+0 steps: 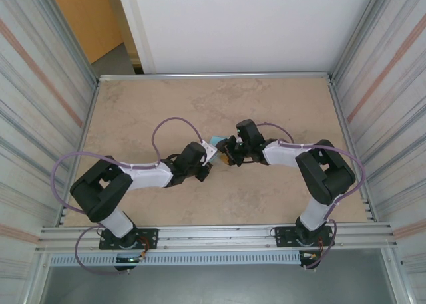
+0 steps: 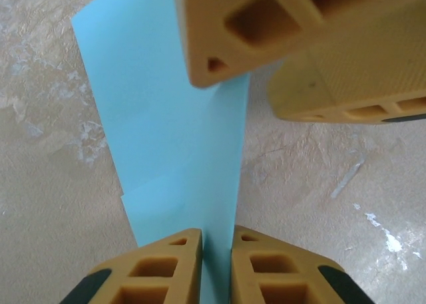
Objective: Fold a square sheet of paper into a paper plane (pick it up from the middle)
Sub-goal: Fold the wing for the fifth time at the center of the table.
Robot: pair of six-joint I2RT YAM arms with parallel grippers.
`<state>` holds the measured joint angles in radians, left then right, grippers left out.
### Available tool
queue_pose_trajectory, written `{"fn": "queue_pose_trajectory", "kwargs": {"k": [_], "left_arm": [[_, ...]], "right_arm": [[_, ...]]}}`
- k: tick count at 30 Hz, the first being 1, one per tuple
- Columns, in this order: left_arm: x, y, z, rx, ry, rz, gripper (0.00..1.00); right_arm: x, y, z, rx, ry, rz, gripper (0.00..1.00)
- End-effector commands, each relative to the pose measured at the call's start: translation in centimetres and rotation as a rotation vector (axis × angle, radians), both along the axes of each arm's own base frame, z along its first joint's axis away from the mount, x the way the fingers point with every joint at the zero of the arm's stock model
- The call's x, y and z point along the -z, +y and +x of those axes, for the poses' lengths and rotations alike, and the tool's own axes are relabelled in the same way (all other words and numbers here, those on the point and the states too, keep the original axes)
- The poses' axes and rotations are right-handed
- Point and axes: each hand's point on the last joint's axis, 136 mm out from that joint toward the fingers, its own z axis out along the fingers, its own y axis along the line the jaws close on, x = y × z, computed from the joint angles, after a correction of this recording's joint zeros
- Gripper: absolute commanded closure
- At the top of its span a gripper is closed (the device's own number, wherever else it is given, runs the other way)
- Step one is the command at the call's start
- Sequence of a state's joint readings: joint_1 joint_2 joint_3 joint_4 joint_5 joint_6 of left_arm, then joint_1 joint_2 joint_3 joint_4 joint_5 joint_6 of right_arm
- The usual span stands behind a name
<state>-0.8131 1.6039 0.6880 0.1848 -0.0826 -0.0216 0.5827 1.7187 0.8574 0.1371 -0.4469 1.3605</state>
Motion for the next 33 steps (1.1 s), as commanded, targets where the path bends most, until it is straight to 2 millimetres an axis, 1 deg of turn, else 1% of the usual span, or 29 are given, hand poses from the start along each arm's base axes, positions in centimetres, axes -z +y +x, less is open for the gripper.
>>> {"fn": "queue_pose_trajectory", "kwargs": {"k": [1, 4, 9, 11, 17, 20, 23, 25, 28, 33], "left_arm": [[0.5, 0.2, -0.1, 0.011, -0.003, 0.011, 0.84], [0.5, -0.1, -0.4, 0.025, 0.008, -0.002, 0.85], [0.4, -0.9, -0.8, 0.051, 0.04, -0.033, 0.88], [0.2, -1.3, -1.1, 0.066, 0.065, -0.059, 0.89], [-0.5, -2.4, -1.9, 0.102, 0.246, -0.197, 0.92], [-0.6, -2.7, -2.0, 0.093, 0.336, -0.23, 0.92], [-0.5, -3.2, -2.0, 0.078, 0.427, -0.271, 0.93], [-0.4, -3.4, -2.0, 0.069, 0.486, -0.294, 0.94], [-0.6, -3.6, -1.7, 0.055, 0.553, -0.352, 0.94], [-1.2, -3.9, -1.1, 0.027, 0.666, -0.473, 0.94]], "right_arm": [[-0.8, -1.6, 0.0, 0.015, -0.01, -0.032, 0.45], [-1.2, -3.0, 0.6, 0.032, -0.036, -0.053, 0.38], [-2.1, -5.1, 1.4, 0.031, -0.106, -0.091, 0.33], [-2.3, -5.7, 1.6, 0.005, -0.149, -0.121, 0.32], [-2.1, -6.9, 1.3, -0.104, -0.279, -0.189, 0.32], [-1.9, -7.2, 0.6, -0.175, -0.338, -0.216, 0.32], [-1.8, -7.2, -0.2, -0.23, -0.369, -0.219, 0.29], [-1.7, -7.2, -0.6, -0.253, -0.37, -0.221, 0.27], [-1.0, -7.2, -1.1, -0.273, -0.363, -0.233, 0.24], [-0.2, -6.0, -1.4, -0.334, -0.357, -0.228, 0.23]]}}
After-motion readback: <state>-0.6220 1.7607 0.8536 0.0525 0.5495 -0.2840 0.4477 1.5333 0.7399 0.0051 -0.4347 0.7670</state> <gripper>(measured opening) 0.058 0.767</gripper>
